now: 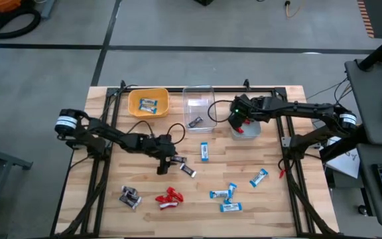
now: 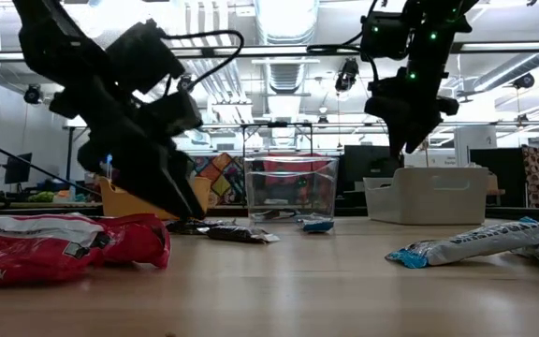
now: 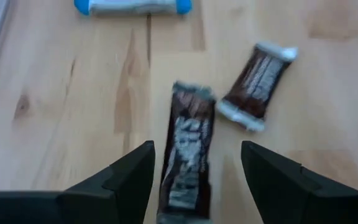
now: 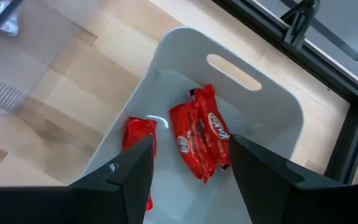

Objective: Sort candy
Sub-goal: Put the brown chocolate into the transparent bin

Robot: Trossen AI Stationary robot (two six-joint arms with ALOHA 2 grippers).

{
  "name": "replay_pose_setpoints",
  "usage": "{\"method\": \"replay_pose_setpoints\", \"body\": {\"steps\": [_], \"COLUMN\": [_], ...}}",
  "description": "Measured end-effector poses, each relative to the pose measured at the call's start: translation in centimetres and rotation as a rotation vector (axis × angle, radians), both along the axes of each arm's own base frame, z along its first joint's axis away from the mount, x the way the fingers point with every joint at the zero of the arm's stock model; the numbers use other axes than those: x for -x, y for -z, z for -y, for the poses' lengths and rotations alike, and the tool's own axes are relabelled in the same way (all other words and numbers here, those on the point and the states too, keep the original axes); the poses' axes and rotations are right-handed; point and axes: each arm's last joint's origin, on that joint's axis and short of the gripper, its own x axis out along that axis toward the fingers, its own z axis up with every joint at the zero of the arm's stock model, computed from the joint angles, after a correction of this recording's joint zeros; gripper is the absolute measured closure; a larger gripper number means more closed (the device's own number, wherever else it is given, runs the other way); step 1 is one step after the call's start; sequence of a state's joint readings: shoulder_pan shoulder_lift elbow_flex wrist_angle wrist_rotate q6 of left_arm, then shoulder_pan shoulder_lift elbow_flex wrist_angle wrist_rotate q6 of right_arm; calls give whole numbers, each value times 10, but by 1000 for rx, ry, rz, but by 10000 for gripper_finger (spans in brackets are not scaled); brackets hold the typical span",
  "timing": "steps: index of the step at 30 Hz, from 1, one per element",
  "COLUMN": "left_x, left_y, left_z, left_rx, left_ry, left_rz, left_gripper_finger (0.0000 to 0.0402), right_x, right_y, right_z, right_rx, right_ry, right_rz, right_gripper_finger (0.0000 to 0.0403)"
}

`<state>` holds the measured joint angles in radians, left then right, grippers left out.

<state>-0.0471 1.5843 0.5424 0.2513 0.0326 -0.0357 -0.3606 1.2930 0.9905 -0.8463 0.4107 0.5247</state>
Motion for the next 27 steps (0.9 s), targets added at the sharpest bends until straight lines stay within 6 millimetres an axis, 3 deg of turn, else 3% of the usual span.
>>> {"method": "replay_pose_setpoints", "body": {"steps": [9,22,27], "left_x": [-2,-3,0], "left_y": [10,10,3], "left_z": [-1,-1,0], "left_rx": [-14,-10,0], "left_ry": [-26,-23,-12], "left_rz": [-24,-20,-12], "left_gripper_finger": [205,353,365], "right_x": [-4,-5,-5], "right_y": [0,0,0], "right_z": [-8,-10,-10], "right_rx": [-2,-2,-4], "right_ry": [-22,-20,-15], "right_rz": [8,22,25], "right_gripper_finger": [202,202,202]}}
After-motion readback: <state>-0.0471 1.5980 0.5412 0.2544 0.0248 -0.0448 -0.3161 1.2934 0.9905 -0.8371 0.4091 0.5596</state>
